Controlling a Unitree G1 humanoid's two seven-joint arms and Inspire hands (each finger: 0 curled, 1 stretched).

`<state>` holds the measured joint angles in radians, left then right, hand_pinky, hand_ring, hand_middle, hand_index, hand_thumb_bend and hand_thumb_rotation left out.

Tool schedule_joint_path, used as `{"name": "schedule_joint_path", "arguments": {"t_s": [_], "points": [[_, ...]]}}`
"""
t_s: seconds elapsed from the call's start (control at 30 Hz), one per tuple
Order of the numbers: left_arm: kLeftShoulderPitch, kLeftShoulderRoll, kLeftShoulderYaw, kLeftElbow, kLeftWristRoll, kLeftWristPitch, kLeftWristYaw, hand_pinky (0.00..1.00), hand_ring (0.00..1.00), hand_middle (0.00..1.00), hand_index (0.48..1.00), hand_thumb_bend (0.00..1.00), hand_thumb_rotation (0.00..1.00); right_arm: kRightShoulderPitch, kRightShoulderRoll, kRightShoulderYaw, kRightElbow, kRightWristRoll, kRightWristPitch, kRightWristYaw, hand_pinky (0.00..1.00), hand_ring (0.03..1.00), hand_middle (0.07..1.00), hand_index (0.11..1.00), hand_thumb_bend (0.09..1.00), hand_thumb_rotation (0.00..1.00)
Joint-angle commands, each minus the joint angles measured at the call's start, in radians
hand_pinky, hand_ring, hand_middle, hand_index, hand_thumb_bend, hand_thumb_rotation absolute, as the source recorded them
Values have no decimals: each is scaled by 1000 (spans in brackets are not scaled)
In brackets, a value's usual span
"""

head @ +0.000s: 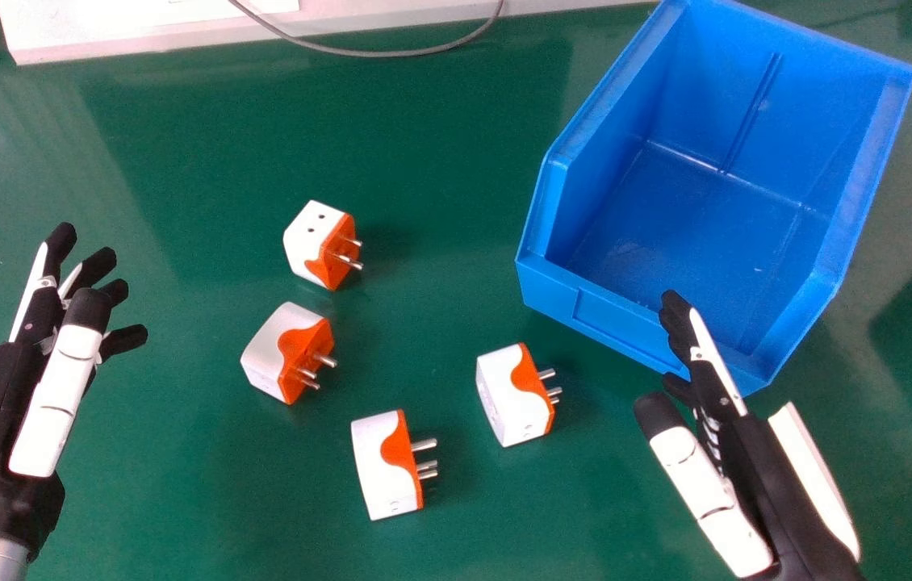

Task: Pick all objects and put in blue box

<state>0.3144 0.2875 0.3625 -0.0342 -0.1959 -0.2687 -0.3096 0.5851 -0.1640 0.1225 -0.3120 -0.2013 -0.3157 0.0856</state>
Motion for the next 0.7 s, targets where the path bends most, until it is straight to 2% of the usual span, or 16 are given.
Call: {"name": "schedule_joint_path", "arguments": {"t_s": [0.0,0.47,0.57,0.67], "points": [[-4,13,5,-10,-7,-20,-7,812,920,953,999,776,903,-2,-4,-2,-5,14,-19,1,939,1000,1000,983,368,1000],[-6,8,5,-20,-11,-14,-14,812,920,953,999,782,902,-3,-4,-1,-11,10,-15,2,940,1000,1000,983,373,1000],[-11,7,3,-12,-10,-17,-15,813,920,953,999,783,901,-5,-6,0,-11,12,-16,6,940,1000,1000,984,370,1000],[-10,5,0,-24,-11,-9,-13,814,919,952,997,786,899,-7,-9,1,-11,10,-20,12,942,1000,1000,985,369,1000]]}}
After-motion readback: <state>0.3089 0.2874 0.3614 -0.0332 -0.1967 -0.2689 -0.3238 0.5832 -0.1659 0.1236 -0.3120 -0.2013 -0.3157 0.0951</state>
